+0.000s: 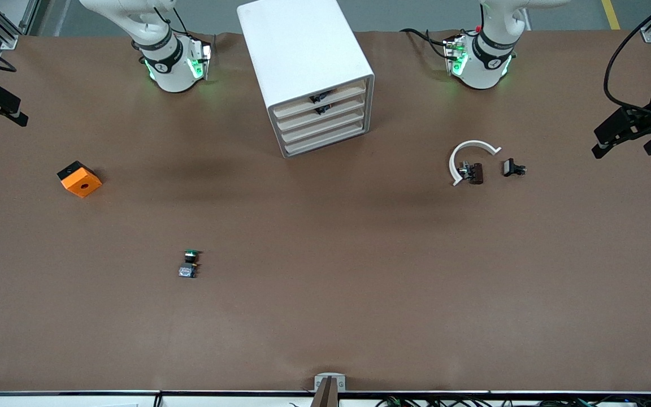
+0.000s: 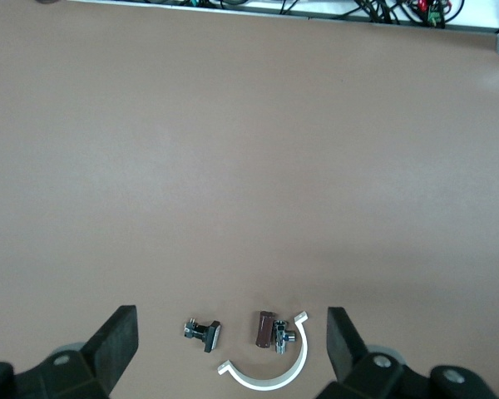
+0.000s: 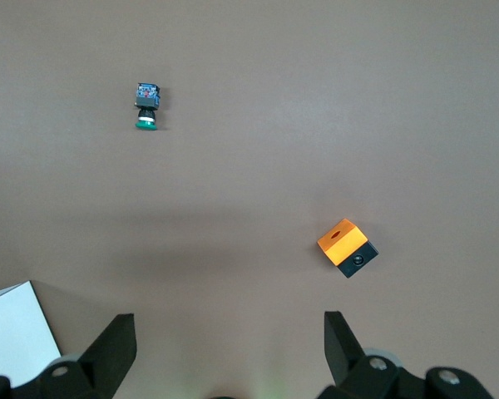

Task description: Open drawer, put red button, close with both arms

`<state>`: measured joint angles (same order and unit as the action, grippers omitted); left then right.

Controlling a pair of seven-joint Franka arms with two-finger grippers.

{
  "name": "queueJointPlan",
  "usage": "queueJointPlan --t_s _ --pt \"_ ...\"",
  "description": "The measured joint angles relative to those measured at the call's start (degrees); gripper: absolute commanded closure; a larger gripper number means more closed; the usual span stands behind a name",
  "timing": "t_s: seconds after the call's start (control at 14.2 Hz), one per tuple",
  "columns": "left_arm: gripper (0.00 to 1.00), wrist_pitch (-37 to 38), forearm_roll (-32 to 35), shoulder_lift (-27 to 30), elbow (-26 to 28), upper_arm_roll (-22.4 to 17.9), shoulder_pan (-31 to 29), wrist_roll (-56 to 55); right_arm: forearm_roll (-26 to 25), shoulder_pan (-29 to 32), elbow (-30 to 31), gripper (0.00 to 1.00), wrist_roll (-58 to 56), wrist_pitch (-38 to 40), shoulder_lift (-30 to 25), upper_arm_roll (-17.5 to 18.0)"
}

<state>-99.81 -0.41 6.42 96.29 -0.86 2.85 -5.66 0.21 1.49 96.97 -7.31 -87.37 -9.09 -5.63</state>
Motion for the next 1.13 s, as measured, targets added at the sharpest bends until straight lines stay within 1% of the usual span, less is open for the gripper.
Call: queueJointPlan --t_s 0.35,0.7,1.13 --pt "0.0 5.98 0.0 0.01 -3.03 0.0 0.13 0.0 0.01 0.0 -0.74 0.0 0.0 -0.36 -0.11 0.0" --pt "0.0 8.15 0.0 -0.02 -3.17 0.0 0.13 0.73 0.01 0.0 -1.24 0.0 0.0 -0.34 -0.12 0.0" --pt "0.0 8.53 0.0 -0.47 -3.17 0.0 0.14 2.09 0.04 0.0 -1.24 0.0 0.06 0.04 -0.12 -0.06"
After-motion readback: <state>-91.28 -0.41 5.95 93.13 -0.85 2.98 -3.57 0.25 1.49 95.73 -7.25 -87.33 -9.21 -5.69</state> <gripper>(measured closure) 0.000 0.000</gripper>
